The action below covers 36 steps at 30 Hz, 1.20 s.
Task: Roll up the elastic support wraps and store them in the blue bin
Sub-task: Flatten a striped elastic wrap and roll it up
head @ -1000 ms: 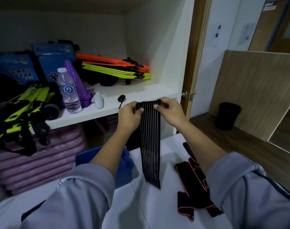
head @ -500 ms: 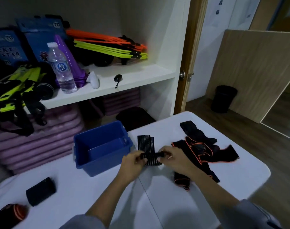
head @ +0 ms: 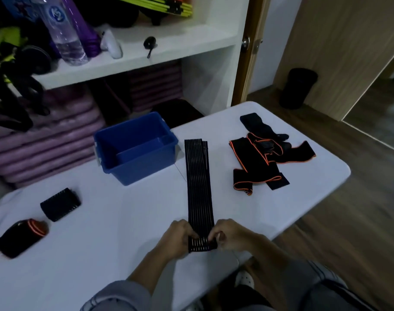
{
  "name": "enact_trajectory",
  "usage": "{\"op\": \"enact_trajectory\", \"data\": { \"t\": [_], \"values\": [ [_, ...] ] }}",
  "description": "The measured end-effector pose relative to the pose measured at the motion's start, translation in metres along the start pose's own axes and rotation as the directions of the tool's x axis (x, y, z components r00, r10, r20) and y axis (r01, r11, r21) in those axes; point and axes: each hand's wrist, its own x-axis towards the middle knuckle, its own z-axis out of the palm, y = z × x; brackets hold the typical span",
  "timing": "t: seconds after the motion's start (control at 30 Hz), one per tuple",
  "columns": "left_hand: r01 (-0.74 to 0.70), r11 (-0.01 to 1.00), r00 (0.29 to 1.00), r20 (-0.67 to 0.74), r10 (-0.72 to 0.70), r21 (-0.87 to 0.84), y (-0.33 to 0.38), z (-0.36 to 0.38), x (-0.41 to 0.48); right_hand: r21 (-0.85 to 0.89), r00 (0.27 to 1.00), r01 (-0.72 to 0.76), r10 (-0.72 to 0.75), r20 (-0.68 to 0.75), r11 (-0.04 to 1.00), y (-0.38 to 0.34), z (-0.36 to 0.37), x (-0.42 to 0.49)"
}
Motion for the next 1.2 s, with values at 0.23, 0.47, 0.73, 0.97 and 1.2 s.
{"op": "enact_trajectory", "data": {
  "t": [0.23,0.47,0.73,0.97,1.2],
  "values": [
    [0.098,0.985,0.989,-0.098,-0.113,-0.145,-0.003,-0.007,0.008,0.079,0.997,-0.071,0.074,-0.037,0.994,0.000,-0.006,0.007],
    [0.209,0.928,0.933,-0.222,-0.284,-0.309,-0.001,-0.045,0.066,0.351,0.903,-0.192,0.305,-0.302,0.917,0.008,-0.041,0.040],
    [0.313,0.899,0.922,-0.127,-0.365,-0.306,0.002,-0.095,0.166,0.560,0.835,-0.248,0.468,-0.290,0.790,0.021,-0.109,0.116],
    [0.391,0.886,0.897,-0.115,-0.428,-0.248,-0.008,-0.117,0.247,0.575,0.824,-0.227,0.470,-0.317,0.786,0.029,-0.156,0.190],
    [0.429,0.862,0.877,-0.106,-0.469,-0.270,-0.019,-0.126,0.281,0.590,0.812,-0.169,0.451,-0.371,0.790,0.032,-0.177,0.227]
  ]
}}
